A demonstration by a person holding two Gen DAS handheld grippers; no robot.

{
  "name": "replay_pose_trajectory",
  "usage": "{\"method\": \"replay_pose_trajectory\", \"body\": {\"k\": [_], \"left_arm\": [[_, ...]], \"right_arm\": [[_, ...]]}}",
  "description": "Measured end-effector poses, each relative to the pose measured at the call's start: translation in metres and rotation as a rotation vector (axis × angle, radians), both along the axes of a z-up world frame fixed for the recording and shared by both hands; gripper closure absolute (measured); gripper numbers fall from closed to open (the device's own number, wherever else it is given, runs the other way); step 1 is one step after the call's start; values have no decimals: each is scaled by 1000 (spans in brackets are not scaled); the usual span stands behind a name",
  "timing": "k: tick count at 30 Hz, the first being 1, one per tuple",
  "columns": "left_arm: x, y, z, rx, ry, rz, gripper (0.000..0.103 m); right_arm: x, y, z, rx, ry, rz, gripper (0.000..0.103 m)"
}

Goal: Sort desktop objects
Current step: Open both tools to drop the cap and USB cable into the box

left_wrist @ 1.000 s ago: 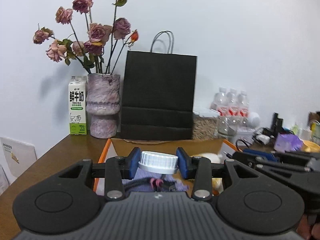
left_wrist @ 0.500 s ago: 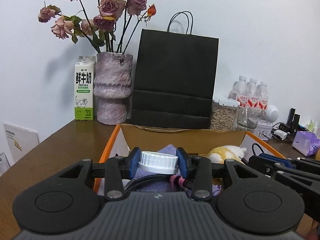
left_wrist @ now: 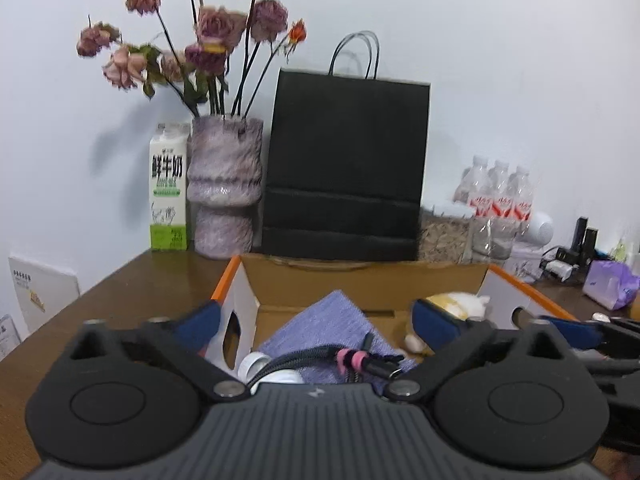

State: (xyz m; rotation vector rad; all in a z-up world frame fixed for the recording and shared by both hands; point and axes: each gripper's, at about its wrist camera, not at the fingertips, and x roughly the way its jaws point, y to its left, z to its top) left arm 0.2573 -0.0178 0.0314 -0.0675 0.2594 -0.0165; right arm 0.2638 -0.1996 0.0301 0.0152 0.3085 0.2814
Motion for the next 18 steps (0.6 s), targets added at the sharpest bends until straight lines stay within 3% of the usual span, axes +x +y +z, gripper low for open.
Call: {"method": "replay_pose_trajectory", "body": {"k": [2, 5, 18], "left_arm": [[-4, -1, 1, 1, -17, 4, 0], [-6, -1, 2, -2, -20, 9, 0], [-15, 1, 1, -13, -24, 11, 0]], "right_arm": [[-5, -1, 1, 5, -32, -6, 0], [-12, 2, 2, -24, -65, -25, 0], [-20, 4, 1, -47, -49, -28, 0]]}}
